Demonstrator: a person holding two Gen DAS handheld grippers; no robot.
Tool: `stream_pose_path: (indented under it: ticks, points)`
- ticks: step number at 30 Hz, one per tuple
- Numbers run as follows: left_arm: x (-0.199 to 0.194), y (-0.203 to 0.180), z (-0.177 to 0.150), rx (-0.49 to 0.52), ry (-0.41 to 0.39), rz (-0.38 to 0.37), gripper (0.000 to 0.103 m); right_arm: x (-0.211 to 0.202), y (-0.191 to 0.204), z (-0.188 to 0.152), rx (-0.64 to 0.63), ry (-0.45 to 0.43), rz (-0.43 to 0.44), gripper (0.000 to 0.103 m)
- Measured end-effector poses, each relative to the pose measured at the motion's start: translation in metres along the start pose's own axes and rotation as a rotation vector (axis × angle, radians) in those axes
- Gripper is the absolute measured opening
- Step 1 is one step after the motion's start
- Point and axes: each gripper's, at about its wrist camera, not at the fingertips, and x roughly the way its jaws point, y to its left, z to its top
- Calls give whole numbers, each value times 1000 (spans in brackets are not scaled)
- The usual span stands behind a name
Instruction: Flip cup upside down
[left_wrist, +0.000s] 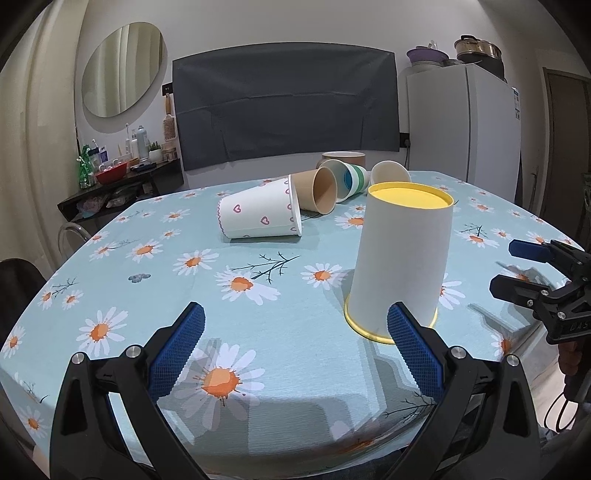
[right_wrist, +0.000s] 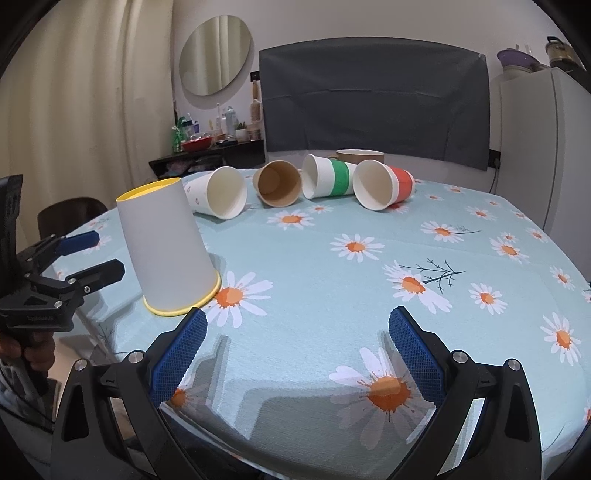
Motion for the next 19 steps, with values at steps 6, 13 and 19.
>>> stream_pose_path:
  ticks: [6, 13, 19]
  points:
    - [0, 2, -1, -8, 3, -4, 97, 3, 1, -1, -4, 9, -1, 95]
    - [-1, 3, -1, -21, 2, -6, 97, 4, 1, 0, -12, 6, 17, 95]
    - [-2, 2, -2, -10, 6, -20, 97, 3, 3, 0, -26, 4, 20, 95]
